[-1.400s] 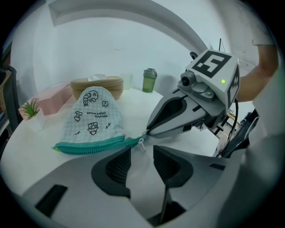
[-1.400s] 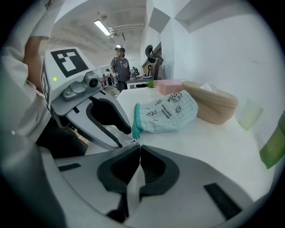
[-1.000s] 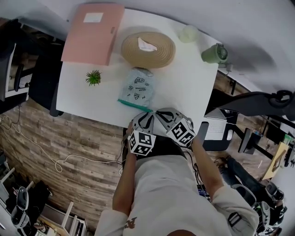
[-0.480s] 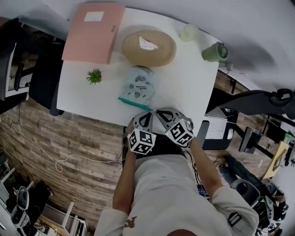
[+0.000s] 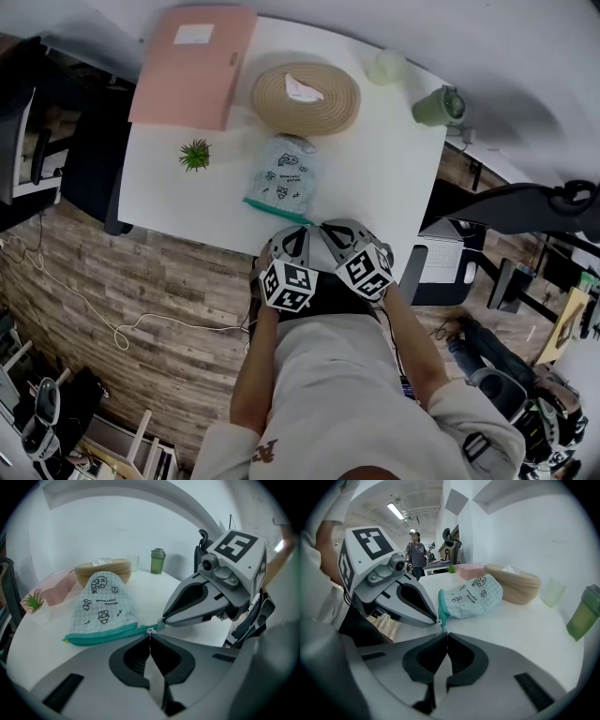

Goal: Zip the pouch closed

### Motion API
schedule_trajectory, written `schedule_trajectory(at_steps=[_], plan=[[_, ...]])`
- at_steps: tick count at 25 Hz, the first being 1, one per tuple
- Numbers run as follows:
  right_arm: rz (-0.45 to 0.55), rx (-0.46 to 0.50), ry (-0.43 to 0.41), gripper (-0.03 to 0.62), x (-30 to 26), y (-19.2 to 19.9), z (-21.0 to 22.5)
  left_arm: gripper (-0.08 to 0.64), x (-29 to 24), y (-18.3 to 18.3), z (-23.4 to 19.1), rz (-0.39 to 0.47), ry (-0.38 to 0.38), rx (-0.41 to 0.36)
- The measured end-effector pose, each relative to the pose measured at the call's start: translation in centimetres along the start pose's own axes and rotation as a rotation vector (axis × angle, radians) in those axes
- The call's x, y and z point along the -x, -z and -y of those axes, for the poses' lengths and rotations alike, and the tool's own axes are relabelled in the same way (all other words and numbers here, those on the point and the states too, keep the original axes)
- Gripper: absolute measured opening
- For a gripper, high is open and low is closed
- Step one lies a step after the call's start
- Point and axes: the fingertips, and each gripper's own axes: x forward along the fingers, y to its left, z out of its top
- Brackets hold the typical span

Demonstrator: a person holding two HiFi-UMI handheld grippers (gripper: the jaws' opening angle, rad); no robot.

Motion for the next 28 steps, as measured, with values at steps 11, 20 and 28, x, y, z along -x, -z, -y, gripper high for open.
schedule_trajectory(at_steps=[11, 20, 28], plan=[[-0.001, -0.056, 0.039, 0.003, 0.3, 0.2, 0.4, 0.000, 0.5, 0.2, -1.3, 0.004, -0.029, 0.035], [-0.005, -0.064, 0.063, 0.003, 0.2, 0.0, 0.5, -0.001, 1.0, 0.3, -2.1, 0.011, -0.045, 0.047], [-0.009, -0.070, 0.077, 0.003, 0.2, 0.0, 0.7, -0.002, 1.3, 0.3, -2.8, 0.021, -0.049, 0.072]])
